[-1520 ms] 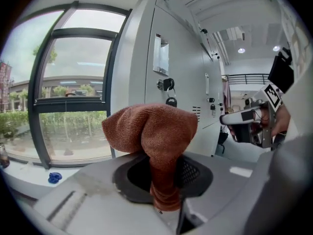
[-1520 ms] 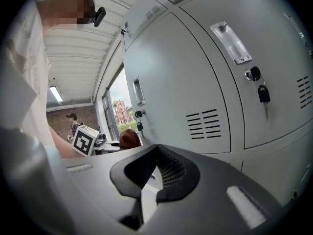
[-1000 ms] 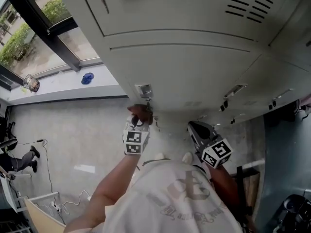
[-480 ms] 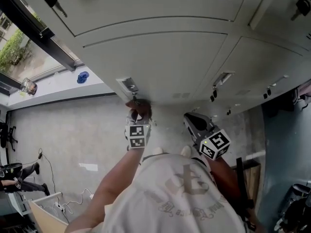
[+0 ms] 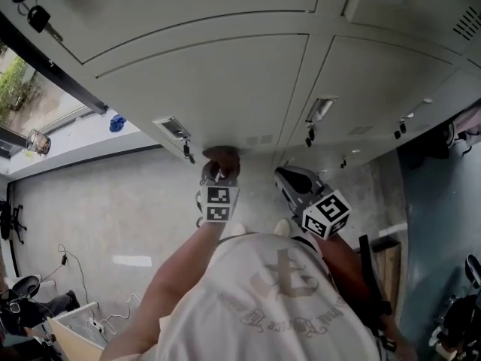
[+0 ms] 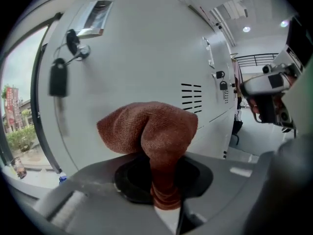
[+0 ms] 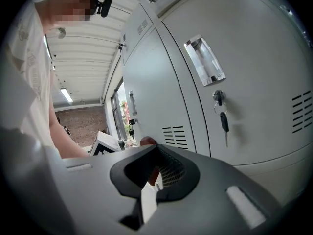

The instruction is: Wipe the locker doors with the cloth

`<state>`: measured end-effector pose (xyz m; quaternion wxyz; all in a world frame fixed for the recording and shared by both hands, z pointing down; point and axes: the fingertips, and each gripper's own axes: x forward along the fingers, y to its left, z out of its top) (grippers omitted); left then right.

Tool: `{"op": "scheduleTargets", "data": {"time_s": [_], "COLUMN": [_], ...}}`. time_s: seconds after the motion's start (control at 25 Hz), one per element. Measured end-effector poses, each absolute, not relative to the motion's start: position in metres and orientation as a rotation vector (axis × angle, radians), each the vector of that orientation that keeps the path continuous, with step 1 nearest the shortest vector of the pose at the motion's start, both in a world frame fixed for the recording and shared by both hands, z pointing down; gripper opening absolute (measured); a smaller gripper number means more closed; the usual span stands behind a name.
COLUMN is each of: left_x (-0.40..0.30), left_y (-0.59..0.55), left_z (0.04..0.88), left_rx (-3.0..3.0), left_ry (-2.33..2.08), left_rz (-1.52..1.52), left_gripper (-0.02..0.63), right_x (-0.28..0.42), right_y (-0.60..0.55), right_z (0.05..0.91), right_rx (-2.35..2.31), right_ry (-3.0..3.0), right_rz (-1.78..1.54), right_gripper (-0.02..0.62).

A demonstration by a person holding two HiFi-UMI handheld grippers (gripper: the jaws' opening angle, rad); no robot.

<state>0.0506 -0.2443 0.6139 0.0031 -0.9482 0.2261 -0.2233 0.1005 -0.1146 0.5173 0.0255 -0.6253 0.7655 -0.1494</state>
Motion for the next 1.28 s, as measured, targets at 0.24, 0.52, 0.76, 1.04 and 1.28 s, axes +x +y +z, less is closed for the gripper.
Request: {"op": "scheduleTargets", "data": {"time_s": [0.24, 0.52, 0.76, 1.04, 1.28], "left_x": [0.079, 0.112, 0.139, 0.174, 0.184], "left_y": [-0.223, -0.199, -0.178, -0.153, -0.145], "left_z": [0.615, 0.613, 0.614, 0.617, 0.617], "left_rx": [-2.974, -2.976, -2.979, -3.014, -3.022], "left_ry": [0.603, 0.428, 0.332, 0.187, 0.194], "left_rz": [-0.708, -0.721, -0.738, -0.743, -0.742], "left_gripper": [0.081, 0.081, 0.081, 0.081, 0.081], "right_x": [0.114, 0.125, 0.135, 0.149, 0.156], "right_y": [-0.103, -0.098, -0.09, -0.083, -0.077], "right_z": [0.517, 0.518, 0.52, 0.52, 0.521], "right_rx": [-1.945, -1.946, -1.942, -1.939, -1.913], "right_ry": [2.345, 2.349, 2.348, 2.353, 2.38], "right_rz": [-0.472, -0.473, -0.48, -0.476, -0.462], "right_gripper": [0.008, 0.008, 0.008, 0.008, 0.008]}}
